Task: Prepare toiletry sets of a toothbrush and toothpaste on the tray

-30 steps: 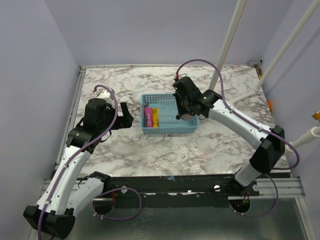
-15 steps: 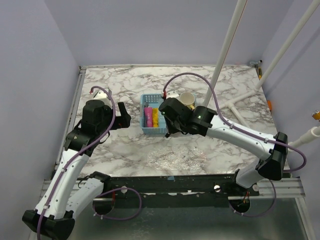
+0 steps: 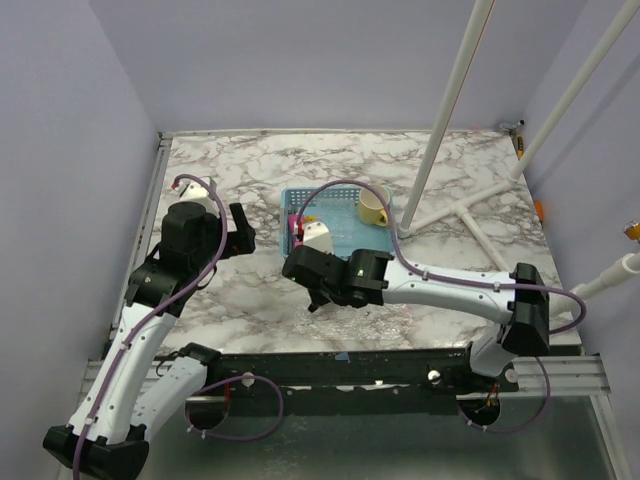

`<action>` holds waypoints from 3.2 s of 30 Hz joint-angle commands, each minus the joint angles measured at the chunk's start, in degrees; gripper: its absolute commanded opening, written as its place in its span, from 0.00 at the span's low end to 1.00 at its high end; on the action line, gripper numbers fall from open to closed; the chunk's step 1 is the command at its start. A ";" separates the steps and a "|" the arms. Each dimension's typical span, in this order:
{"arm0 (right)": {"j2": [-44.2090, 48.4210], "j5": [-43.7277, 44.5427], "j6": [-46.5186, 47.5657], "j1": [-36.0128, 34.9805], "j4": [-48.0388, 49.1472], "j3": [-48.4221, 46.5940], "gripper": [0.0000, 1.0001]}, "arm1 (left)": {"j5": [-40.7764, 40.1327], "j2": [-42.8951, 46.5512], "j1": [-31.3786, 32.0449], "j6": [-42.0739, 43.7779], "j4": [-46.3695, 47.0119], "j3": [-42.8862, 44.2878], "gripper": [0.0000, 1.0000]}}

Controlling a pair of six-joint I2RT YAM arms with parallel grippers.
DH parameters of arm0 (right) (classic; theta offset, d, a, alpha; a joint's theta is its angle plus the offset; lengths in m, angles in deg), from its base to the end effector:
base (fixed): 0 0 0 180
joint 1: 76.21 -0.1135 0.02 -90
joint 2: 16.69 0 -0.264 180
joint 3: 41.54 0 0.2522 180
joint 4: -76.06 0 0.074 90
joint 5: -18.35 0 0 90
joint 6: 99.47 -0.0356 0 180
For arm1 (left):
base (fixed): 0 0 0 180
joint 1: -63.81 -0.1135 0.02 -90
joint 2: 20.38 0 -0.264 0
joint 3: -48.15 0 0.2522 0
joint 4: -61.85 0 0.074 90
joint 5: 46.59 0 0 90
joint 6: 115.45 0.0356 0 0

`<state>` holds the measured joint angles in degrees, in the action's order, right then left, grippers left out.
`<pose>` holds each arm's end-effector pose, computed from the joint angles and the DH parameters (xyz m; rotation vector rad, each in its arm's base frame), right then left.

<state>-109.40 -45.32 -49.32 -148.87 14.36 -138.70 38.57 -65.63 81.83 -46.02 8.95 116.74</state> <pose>0.1168 0.3210 0.3077 -0.5279 2.3865 0.2790 0.1540 -0.0469 0.3469 -0.0984 2.0984 -0.3204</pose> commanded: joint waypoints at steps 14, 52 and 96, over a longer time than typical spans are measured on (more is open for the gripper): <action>-11.97 3.40 -8.00 -4.23 5.57 -2.45 0.01 | -15.19 9.08 0.19 -3.14 -0.51 -1.46 0.98; -18.27 0.47 -9.40 -5.44 4.95 -5.37 0.19 | -16.87 14.33 0.17 -3.76 0.99 -2.62 0.98; -6.33 6.02 7.12 22.31 7.69 -8.38 0.47 | -16.34 13.42 0.17 -3.59 1.17 -2.96 0.98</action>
<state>-111.87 -37.01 -45.65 -129.88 19.41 -143.35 22.97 -52.15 81.83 -49.65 9.43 114.20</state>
